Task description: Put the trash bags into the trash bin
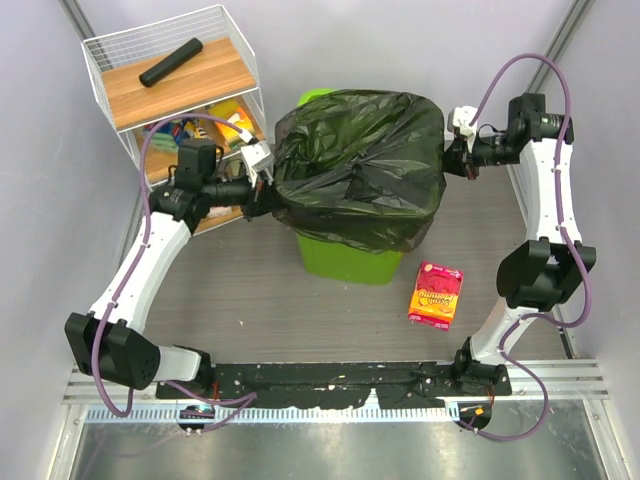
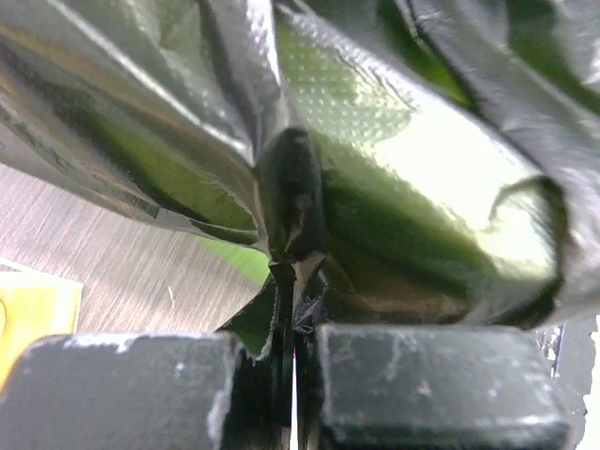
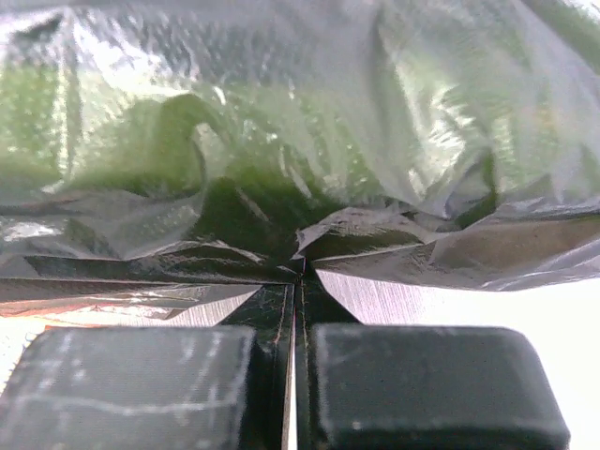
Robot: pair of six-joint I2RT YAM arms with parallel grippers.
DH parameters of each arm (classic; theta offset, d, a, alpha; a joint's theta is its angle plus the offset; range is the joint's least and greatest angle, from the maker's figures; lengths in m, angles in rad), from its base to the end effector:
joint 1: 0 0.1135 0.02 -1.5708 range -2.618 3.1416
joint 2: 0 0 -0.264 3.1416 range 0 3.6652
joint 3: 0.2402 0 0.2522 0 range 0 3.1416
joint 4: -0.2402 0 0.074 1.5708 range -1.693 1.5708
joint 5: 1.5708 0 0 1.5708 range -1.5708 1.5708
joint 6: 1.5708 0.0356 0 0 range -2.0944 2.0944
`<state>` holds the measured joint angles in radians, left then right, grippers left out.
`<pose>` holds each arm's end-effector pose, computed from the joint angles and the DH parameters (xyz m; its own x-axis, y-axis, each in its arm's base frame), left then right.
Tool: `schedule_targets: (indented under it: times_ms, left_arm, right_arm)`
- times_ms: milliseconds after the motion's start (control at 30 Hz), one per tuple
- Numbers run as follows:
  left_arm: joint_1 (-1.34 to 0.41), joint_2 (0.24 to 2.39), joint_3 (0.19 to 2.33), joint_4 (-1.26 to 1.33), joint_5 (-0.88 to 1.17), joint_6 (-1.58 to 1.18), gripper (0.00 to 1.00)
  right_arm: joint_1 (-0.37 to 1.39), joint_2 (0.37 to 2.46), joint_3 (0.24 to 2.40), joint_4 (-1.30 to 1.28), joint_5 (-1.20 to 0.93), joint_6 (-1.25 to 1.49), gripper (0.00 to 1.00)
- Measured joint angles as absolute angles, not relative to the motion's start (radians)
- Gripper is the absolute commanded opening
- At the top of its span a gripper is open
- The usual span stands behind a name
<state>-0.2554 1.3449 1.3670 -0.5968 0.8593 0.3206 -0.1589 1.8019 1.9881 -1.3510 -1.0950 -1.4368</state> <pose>0.2700 -0.0984 0.3833 -0.2533 0.2788 -0.9263 0.9061 0.4039 -0.1262 0.3464 -0.0235 0.3918 0.1505 -0.4839 -0.8621 -0.9356 0.2119 -0.2823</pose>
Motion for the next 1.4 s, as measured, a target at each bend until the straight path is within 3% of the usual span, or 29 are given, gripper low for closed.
schedule_targets:
  times_ms: [1400]
  left_arm:
    - [-0.279, 1.320, 1.009, -0.162, 0.762, 0.112, 0.00]
  right_arm:
    - [-0.179, 1.867, 1.740, -1.359, -1.227, -1.460, 0.01]
